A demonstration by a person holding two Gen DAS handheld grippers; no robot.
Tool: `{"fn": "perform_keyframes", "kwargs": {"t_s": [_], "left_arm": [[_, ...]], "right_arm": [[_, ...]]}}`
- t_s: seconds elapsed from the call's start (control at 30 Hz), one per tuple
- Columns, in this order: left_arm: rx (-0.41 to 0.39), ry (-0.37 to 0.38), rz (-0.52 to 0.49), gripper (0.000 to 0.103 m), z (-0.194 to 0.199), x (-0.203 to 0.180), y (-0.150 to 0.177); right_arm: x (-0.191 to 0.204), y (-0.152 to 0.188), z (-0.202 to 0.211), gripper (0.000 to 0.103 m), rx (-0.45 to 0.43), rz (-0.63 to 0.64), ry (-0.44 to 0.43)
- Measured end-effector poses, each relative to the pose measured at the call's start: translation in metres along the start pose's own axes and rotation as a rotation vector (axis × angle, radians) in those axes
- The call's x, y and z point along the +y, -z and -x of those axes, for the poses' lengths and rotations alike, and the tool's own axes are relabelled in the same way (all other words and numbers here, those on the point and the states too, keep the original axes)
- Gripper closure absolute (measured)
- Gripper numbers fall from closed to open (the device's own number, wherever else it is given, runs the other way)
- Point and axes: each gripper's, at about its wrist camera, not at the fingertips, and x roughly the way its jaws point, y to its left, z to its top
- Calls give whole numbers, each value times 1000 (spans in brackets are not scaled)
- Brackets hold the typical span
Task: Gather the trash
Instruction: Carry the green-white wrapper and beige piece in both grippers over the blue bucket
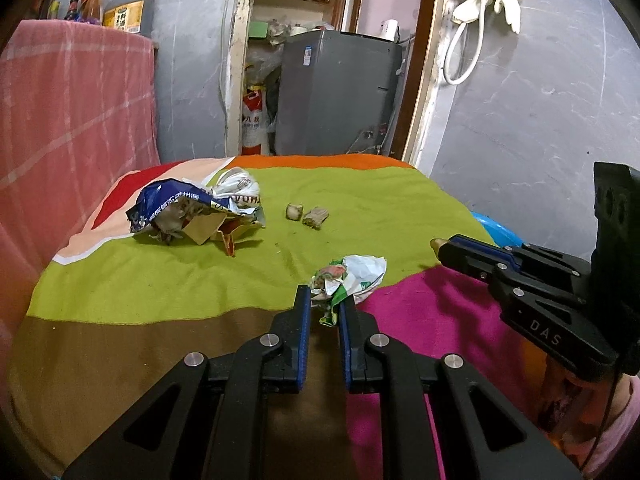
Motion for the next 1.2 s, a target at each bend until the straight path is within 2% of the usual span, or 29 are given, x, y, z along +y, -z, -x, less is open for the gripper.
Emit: {"fn": "perform_keyframes", "kwargs": {"t_s": [0.3, 0.47, 0.73, 1.0, 1.2], "left_arm": [[-8, 92, 143, 93, 1, 11, -15], [-58, 88, 116, 93, 5, -6, -28], [-150, 120, 85, 93, 1, -41, -53], [-234, 191, 45, 93, -23, -100, -91], [-254, 227, -8, 93, -50, -150, -110]], "right_arm": [[-6, -2, 20, 95, -64, -22, 27], [-15, -7, 35, 95, -122, -49, 50], [-40, -21, 63, 95, -218, -80, 106], [-83, -39, 98, 95, -314, -78, 222], [-131, -43, 120, 95, -346, -106, 336]]}}
